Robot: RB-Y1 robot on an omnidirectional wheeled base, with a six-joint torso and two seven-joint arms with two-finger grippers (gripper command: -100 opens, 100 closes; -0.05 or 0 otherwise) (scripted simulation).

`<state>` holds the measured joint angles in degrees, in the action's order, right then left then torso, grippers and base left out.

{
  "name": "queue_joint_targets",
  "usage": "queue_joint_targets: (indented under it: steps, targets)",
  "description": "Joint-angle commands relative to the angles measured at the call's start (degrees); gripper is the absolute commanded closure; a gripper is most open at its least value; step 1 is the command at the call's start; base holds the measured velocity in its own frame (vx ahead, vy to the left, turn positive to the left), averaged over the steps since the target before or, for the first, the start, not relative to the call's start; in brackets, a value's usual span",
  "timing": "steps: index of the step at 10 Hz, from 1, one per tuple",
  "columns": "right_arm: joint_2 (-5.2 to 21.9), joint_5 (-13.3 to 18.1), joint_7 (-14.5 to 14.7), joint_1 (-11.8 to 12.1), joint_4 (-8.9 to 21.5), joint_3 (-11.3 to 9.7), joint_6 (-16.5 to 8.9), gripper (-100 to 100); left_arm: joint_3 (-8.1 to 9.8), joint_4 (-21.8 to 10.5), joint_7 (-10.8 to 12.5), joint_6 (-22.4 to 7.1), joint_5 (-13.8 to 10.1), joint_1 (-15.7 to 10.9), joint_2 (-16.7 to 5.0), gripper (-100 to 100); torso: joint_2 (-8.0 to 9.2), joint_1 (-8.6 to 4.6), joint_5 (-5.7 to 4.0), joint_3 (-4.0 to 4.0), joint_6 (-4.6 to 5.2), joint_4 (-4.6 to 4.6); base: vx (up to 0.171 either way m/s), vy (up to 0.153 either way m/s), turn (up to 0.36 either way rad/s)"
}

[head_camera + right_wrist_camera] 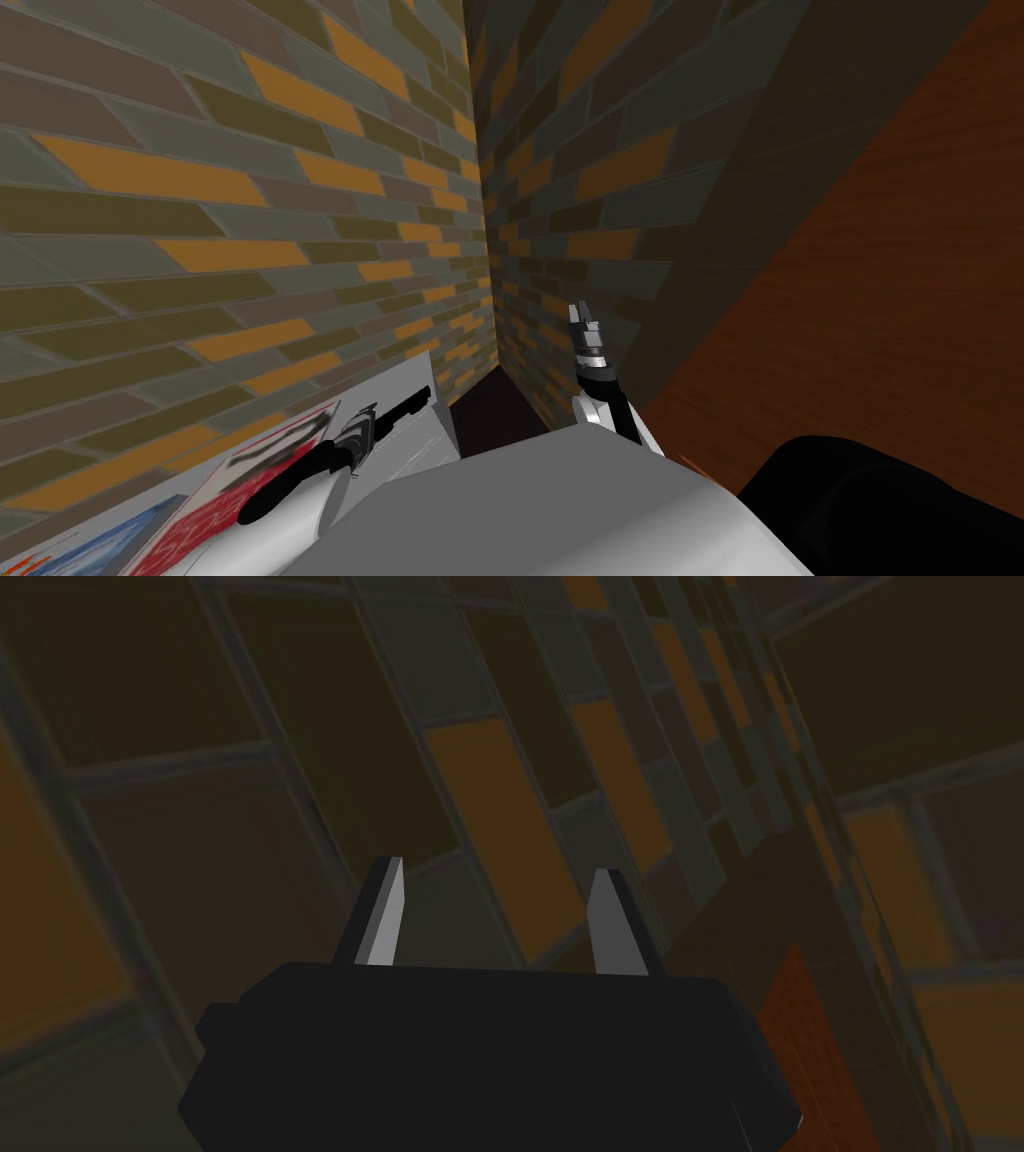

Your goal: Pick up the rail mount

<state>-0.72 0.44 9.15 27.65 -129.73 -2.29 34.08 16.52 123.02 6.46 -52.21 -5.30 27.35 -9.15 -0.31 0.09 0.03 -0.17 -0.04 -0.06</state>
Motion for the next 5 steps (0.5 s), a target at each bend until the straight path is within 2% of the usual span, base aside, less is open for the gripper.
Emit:
queue_joint_targets:
  steps: [1, 2, 4, 5]
  targets:
    - [0.0, 0.0, 0.0, 0.0, 0.0, 0.0, 0.0, 0, -0.03, -0.1, 0.09, -2.05, 0.34, -0.26, 0.32, -100, 0.0, 0.0, 0.0, 0.0, 0.0, 0.0, 0.019, 0.001, -0.002]
    - [0.0, 0.0, 0.0, 0.0, 0.0, 0.0, 0.0, 0, 1.28, -0.96, 0.39, -4.04, -0.52, -0.82, 0.26, -100, 0.12, -0.04, -0.01, 0.07, -0.01, 0.02, 0.036, -0.005, -0.094]
    - [0.0, 0.0, 0.0, 0.0, 0.0, 0.0, 0.0, 0, 1.28, -0.96, 0.39, -5.88, -0.52, -0.82, 0.26, -100, 0.07, -0.05, -0.01, 0.04, 0.0, 0.02, 0.04, 0.003, -0.027]
    - [0.0, 0.0, 0.0, 0.0, 0.0, 0.0, 0.0, 0, 2.54, -1.82, 0.68, -7.91, -1.37, -1.37, 0.18, -100, 0.12, -0.04, -0.01, 0.07, -0.01, 0.03, 0.06, 0.005, -0.093]
